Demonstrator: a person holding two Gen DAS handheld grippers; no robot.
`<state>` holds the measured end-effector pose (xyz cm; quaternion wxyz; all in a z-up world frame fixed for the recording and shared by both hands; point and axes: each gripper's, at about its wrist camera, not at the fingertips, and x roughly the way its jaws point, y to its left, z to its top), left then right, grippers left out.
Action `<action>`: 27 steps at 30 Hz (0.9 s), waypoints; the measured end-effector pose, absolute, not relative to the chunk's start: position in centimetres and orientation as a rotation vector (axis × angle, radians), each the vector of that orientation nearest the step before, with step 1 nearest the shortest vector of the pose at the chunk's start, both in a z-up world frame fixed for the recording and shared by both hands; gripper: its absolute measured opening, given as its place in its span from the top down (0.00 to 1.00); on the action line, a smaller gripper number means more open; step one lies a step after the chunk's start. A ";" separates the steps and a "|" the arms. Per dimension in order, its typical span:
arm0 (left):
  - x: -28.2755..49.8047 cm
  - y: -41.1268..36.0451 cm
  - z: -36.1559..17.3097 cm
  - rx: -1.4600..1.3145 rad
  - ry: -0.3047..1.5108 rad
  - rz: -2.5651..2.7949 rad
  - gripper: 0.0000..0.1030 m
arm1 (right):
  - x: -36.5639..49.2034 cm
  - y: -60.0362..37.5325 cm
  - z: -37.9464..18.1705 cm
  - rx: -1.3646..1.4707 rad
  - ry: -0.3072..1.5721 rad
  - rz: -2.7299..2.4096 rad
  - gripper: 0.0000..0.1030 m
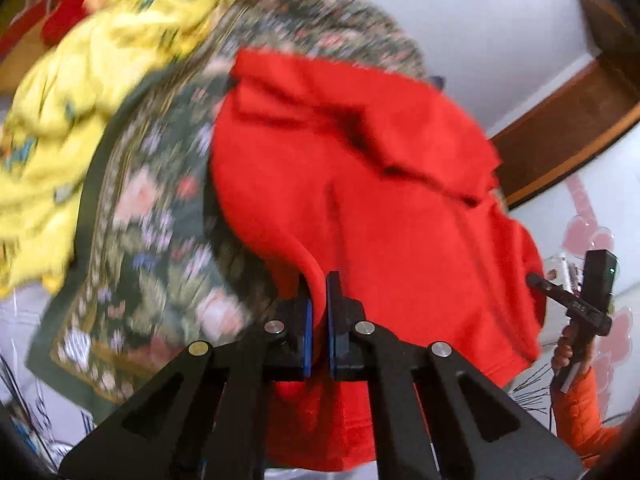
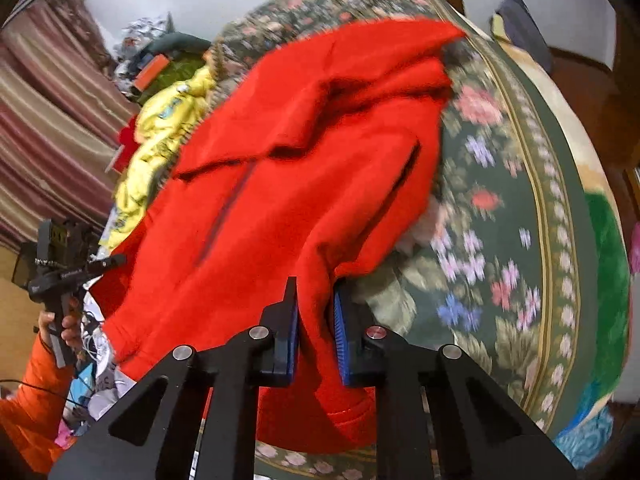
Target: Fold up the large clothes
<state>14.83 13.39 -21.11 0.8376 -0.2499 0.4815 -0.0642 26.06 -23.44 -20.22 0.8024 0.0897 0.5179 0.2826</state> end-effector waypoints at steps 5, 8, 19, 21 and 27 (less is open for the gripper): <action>17.7 12.8 -16.3 -0.461 0.915 -0.169 0.96 | 27.5 -23.0 -17.4 0.199 1.005 0.634 0.87; 19.4 13.3 -14.4 -0.442 0.859 -0.173 0.96 | 28.7 -22.3 -15.9 0.174 0.955 0.646 0.87; 28.4 18.3 -12.6 -0.489 0.741 -0.019 0.96 | 37.7 -22.3 -13.0 0.136 0.838 0.554 0.88; 30.9 19.6 -13.6 -0.517 0.750 0.034 0.96 | 40.1 -22.0 -13.2 0.143 0.844 0.532 0.88; 35.8 20.1 -18.5 -0.478 0.839 0.123 0.96 | 46.4 -21.8 -15.5 0.226 0.920 0.504 0.88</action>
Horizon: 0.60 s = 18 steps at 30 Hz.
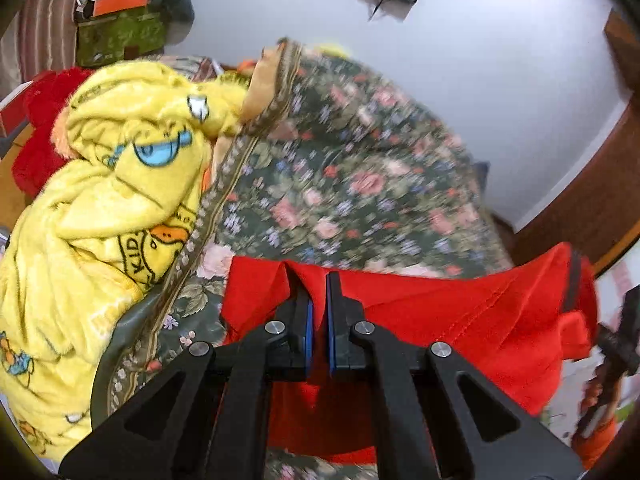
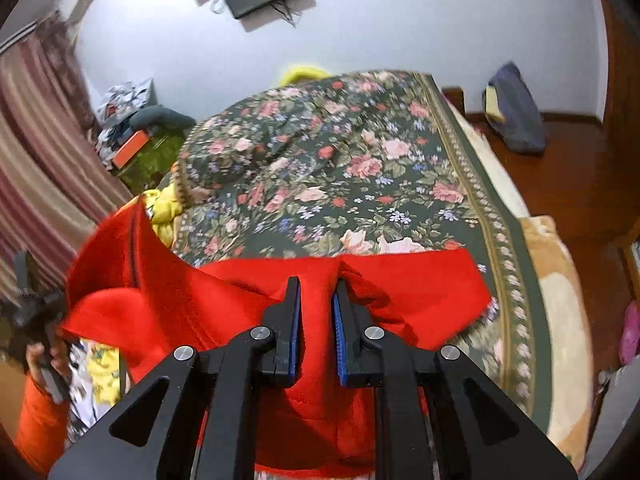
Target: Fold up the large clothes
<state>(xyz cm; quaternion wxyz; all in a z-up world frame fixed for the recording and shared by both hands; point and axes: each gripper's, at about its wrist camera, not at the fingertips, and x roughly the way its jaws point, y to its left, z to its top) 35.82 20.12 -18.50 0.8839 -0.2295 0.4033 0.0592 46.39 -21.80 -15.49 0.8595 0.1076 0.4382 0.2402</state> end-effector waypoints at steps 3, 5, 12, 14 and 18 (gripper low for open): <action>37.5 19.9 -21.5 -0.453 0.919 0.146 0.96 | 47.7 -21.2 -16.9 0.197 0.963 0.498 0.87; 38.1 20.0 -23.1 -0.426 0.957 0.160 0.95 | 48.2 -21.2 -17.3 0.184 0.979 0.482 0.85; 36.6 19.9 -23.7 -0.359 0.993 0.187 0.93 | 48.3 -26.8 -15.7 0.172 0.947 0.279 0.79; 35.6 19.3 -21.9 -0.316 0.944 0.190 0.92 | 47.2 -27.7 -14.9 0.150 0.922 0.277 0.78; 33.8 17.6 -17.5 -0.217 0.855 0.162 0.79 | 44.4 -28.0 -13.8 0.119 0.891 0.302 0.75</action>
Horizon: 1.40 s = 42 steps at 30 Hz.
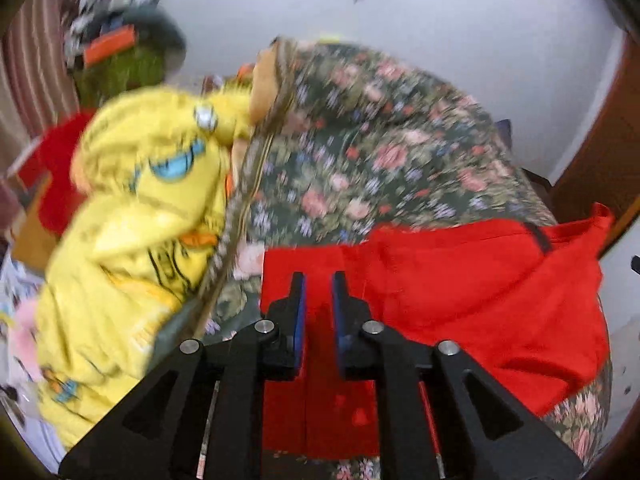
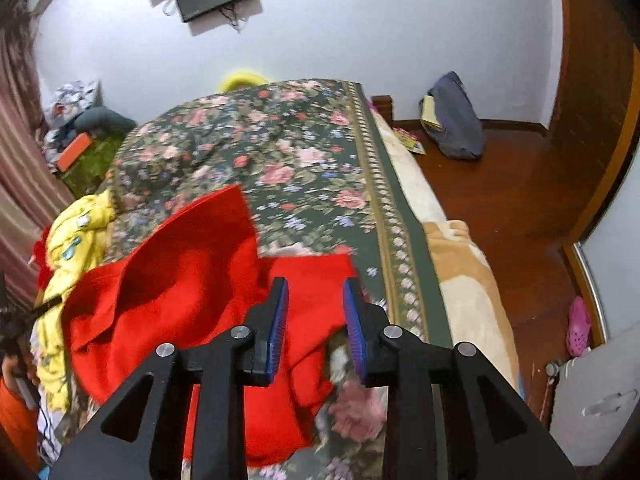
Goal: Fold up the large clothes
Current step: 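Fold the held end over the jacket with both grippers, release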
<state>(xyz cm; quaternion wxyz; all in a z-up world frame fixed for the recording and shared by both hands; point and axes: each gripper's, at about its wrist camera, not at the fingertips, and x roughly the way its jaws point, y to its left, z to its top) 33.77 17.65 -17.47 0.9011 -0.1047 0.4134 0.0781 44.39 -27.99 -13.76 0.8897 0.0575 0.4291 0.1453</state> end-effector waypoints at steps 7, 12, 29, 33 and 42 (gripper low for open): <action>31.2 13.8 -15.7 -0.091 0.857 0.071 0.54 | 41.8 -23.8 -14.8 0.044 0.892 0.391 0.66; 30.9 10.8 -18.9 -0.070 0.956 -0.012 0.54 | 40.9 -19.9 -16.2 0.002 0.916 0.481 0.65; 32.7 9.1 -25.0 -0.090 1.019 -0.028 0.30 | 41.4 -15.3 -22.1 -0.198 0.963 0.474 0.59; 31.3 10.8 -24.7 -0.145 1.023 -0.004 0.27 | 40.9 -18.5 -22.0 -0.145 0.949 0.427 0.41; 31.7 10.9 -20.2 -0.167 0.926 0.010 0.27 | 40.2 -22.1 -19.2 -0.160 0.890 0.328 0.41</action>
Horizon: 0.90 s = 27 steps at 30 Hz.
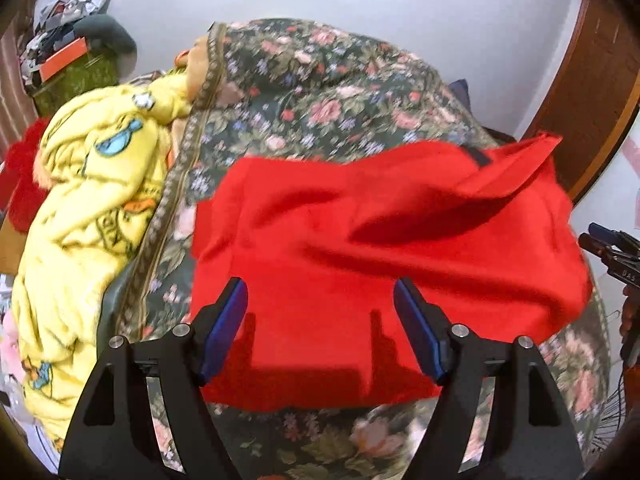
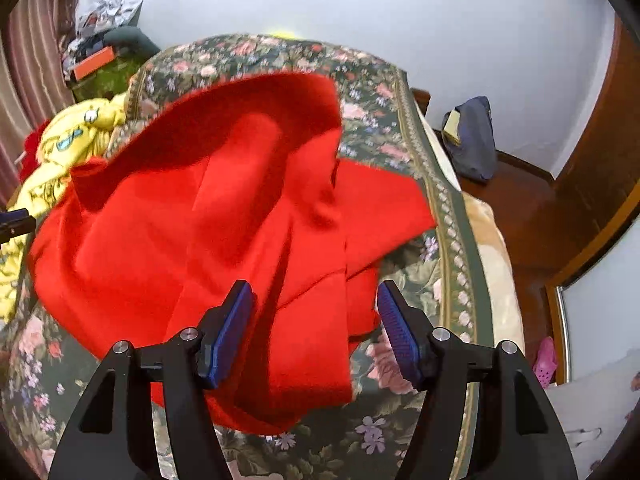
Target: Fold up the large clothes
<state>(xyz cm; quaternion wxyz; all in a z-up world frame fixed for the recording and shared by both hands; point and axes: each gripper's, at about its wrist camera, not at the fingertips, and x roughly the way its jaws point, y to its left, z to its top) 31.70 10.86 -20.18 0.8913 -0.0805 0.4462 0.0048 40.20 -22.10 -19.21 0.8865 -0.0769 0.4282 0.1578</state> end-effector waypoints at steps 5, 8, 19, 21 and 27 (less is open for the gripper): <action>34.4 7.9 -19.9 -0.175 0.933 -0.057 0.27 | 42.0 -21.2 -18.5 -0.111 0.864 0.351 0.41; 36.1 6.0 -20.5 -0.135 0.948 -0.073 0.27 | 44.0 -20.2 -19.2 -0.121 0.868 0.359 0.41; 43.2 5.6 -24.3 -0.148 1.022 -0.028 0.27 | 47.5 -20.4 -22.3 0.009 0.908 0.397 0.87; 44.4 6.6 -24.4 -0.150 1.003 0.034 0.27 | 47.0 -20.4 -21.8 -0.022 0.870 0.363 0.87; 46.8 11.0 -24.8 -0.114 0.996 0.294 0.27 | 46.9 -22.3 -22.1 -0.038 0.869 0.283 0.87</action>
